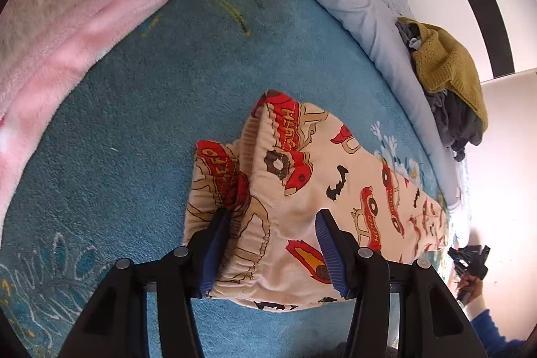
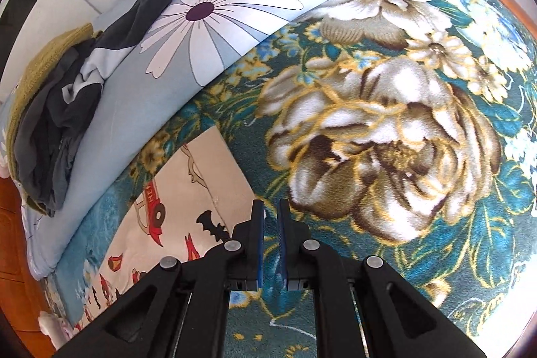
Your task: Fold clothes
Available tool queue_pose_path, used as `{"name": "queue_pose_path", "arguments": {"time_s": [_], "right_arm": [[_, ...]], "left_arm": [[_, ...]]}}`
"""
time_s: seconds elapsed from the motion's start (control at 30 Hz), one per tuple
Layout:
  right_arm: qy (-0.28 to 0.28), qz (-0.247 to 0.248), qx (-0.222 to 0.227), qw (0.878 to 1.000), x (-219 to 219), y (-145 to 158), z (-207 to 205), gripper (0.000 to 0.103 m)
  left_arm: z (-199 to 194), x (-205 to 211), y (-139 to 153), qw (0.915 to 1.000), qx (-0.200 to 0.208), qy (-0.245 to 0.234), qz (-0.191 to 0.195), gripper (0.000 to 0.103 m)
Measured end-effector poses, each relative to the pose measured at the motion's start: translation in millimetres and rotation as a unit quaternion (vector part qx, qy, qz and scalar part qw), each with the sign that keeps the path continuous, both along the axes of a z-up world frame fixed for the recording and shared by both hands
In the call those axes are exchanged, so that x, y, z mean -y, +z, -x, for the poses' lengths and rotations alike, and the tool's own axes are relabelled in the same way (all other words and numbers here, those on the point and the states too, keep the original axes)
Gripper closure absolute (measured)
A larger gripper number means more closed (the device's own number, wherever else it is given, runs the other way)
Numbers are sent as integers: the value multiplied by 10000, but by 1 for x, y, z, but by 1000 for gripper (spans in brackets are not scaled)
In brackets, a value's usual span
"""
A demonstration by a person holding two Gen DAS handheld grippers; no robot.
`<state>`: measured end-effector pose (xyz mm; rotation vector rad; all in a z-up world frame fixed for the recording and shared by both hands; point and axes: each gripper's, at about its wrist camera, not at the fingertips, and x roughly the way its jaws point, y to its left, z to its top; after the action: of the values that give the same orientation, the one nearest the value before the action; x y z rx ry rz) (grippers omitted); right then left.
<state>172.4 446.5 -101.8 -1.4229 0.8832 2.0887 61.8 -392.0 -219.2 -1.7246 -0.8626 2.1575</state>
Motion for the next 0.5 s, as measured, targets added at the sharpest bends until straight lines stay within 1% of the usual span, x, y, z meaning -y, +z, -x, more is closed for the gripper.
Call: {"name": "queue_pose_path", "arguments": {"time_s": [0.07,0.1,0.13,0.17,0.2,0.23,0.3,0.4,0.47,0.5], "right_arm": [[7,-27,51,10000,5,1,-1,96],[22,-39,74,10000,8,2,-1,96],[38,-50,96,9999,11,2,-1,96],[89,-64,140,9998,15,2,0,96],[159,-79,196,9996,20,2,3,96],[218,-88,256,9994,25,1,4,96],[325,-94,328,9989,35,-1,7,96],[446,-26,228,9987,38,0,6,96],[502,52,134,9986,36,-1,4,96],[530,91,87,9985,36,-1,3,96]], "left_arm": [[0,5,-1,9998,-56,36,-165,48],[0,6,-2,9999,-60,105,-118,57],[0,4,-2,9999,-65,140,58,66],[0,1,0,9995,-107,126,276,73],[-2,-4,4,9990,-180,105,399,75],[-3,-8,9,9984,-252,103,490,76],[-12,-4,25,9982,-377,302,349,77],[-30,7,44,9965,-517,646,143,77],[-43,13,37,9966,-362,642,355,77],[-45,13,28,9963,-207,647,534,77]]}}
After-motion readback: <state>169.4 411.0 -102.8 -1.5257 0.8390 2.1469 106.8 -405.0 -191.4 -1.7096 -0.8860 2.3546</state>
